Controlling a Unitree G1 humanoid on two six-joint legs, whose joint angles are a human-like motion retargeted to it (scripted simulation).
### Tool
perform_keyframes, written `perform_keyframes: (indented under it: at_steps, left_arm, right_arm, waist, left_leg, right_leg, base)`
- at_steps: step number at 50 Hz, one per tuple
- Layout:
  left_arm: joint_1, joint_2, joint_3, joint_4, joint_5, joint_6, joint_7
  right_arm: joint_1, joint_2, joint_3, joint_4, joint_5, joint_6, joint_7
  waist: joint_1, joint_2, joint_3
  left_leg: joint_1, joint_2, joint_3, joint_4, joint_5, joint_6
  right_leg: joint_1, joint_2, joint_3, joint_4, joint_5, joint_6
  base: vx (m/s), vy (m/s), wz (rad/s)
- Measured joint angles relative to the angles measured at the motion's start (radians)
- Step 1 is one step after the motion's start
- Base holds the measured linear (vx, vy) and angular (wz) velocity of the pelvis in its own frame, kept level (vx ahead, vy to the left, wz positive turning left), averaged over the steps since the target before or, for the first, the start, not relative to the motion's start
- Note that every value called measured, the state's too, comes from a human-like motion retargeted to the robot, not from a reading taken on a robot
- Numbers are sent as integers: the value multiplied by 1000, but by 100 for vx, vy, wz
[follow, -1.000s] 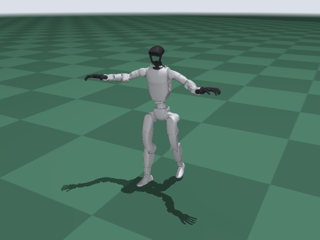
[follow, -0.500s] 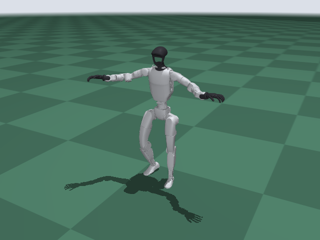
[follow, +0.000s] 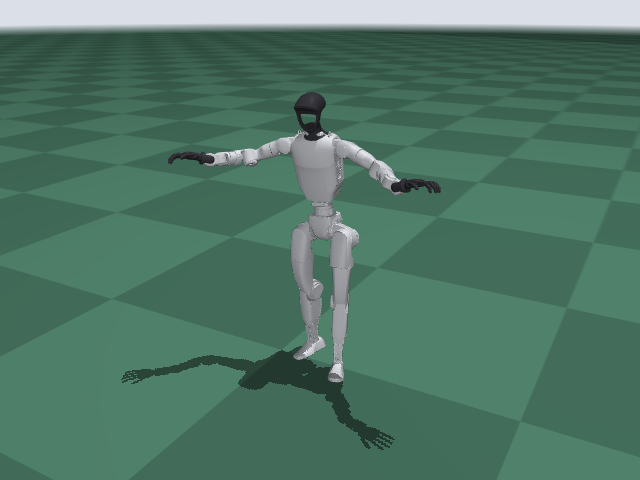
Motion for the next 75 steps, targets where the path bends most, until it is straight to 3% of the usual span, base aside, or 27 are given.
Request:
perform_keyframes:
  at_steps: [4,10,13,15,20,25,29,35,38,42,47,50,53,59,64,68,72,75]
  left_arm:
    - [-8,12,-22,12,93,127,-114]
    - [-21,43,-62,38,296,118,-249]
    - [-34,38,-50,29,270,211,-275]
    - [-41,34,-44,11,233,213,-244]
    - [-61,-11,-16,-42,-88,-9,96]
    - [-70,-21,-45,-56,-166,-141,177]
    - [-66,-4,-67,-49,-123,-157,149]
    - [-34,22,-65,-30,33,19,-39]
    - [-21,30,-51,-23,78,63,-89]
    - [-7,35,-36,-14,104,69,-111]
    - [-5,30,-37,-12,133,82,-144]
    - [-22,18,-39,-25,105,67,-110]
    - [-33,0,-48,-40,77,29,-46]
    - [-22,-56,-86,-70,88,-24,-2]
    - [-33,-98,-129,-82,132,20,-34]
    - [-80,-121,-179,-103,132,37,-20]
    - [-148,-143,-242,-148,62,-72,108]
    - [-199,-160,-280,-189,-8,-167,225]
  right_arm:
    - [3,2,7,-2,-8,65,74]
    - [15,20,19,-7,15,36,91]
    - [28,27,-6,-14,33,87,120]
    - [38,30,-21,-23,40,87,107]
    - [52,38,-61,-31,62,-3,-49]
    - [41,49,-52,-26,56,-47,-110]
    - [29,55,-26,-29,76,-79,-127]
    - [31,50,-11,-40,111,-58,-33]
    - [40,52,-21,-41,99,-41,-3]
    - [52,59,-36,-39,90,-38,7]
    - [58,67,-46,-40,77,-17,25]
    - [49,69,-45,-47,59,-4,9]
    - [34,69,-31,-56,45,-9,-24]
    - [7,83,22,-84,50,-49,-63]
    - [15,82,38,-114,50,-44,-59]
    - [43,59,17,-144,59,-38,-81]
    - [75,33,-16,-175,84,-99,-168]
    - [86,29,-25,-194,87,-141,-226]
  waist:
    - [-11,-52,-10]
    - [-57,-104,-30]
    - [-99,-90,-41]
    - [-125,-75,-52]
    - [-182,-24,-76]
    - [-212,-9,-76]
    - [-203,1,-68]
    - [-142,56,-110]
    - [-113,55,-122]
    - [-72,39,-136]
    - [1,4,-133]
    - [52,-25,-106]
    - [99,-44,-71]
    - [100,-26,-21]
    - [14,-24,-29]
    - [-44,-24,-27]
    - [-114,15,-9]
    - [-201,43,-5]
  left_leg:
    - [54,-39,-28,132,-83,61]
    - [146,-34,-90,442,-275,67]
    - [214,-27,-169,461,-260,50]
    - [263,-25,-229,406,-218,35]
    - [334,-18,-340,133,-170,-25]
    - [305,-18,-318,0,-142,-82]
    - [248,-3,-292,0,-119,-106]
    - [138,65,-239,0,-70,-104]
    - [113,75,-226,0,-56,-98]
    - [91,70,-205,0,-41,-96]
    - [66,43,-151,0,-21,-84]
    - [41,21,-115,0,6,-80]
    - [9,12,-78,0,49,-70]
    - [-15,36,-55,0,71,-40]
    - [23,17,-206,10,27,20]
    - [84,-12,-419,107,-80,34]
    - [178,-16,-584,119,-150,10]
    - [215,6,-552,51,-162,5]
  right_leg:
    - [-68,-55,7,29,30,10]
    - [-127,-98,-1,77,54,19]
    - [-105,-81,-43,9,96,7]
    - [-120,-67,-64,-1,119,3]
    - [-205,-33,-113,-15,213,-2]
    - [-276,-20,-100,-49,286,4]
    - [-292,-8,-97,9,229,-37]
    - [-392,-3,-177,458,7,-172]
    - [-405,-1,-120,680,-73,-180]
    - [-330,8,-54,773,-137,-161]
    - [-130,-52,-129,587,-128,-139]
    - [-13,-65,-170,338,-158,-82]
    - [24,-57,-134,171,-159,-27]
    - [13,-32,-59,51,-90,-28]
    - [-37,-31,17,41,-69,-5]
    - [-66,-37,100,36,-52,12]
    - [-80,3,181,21,-18,10]
    - [-115,40,229,6,16,12]
  base:
    - [-38,-5,13]
    - [-31,0,24]
    - [-33,9,54]
    - [-37,14,54]
    - [-46,19,49]
    - [-51,15,20]
    - [-48,10,-17]
    - [-41,5,-47]
    - [-31,-3,-33]
    - [-29,-6,-27]
    - [-33,-10,-44]
    - [-41,-17,-58]
    - [-46,-18,-67]
    - [-41,-13,-45]
    - [-29,-5,-29]
    - [-19,2,-89]
    - [-16,9,-119]
    - [-19,12,-108]
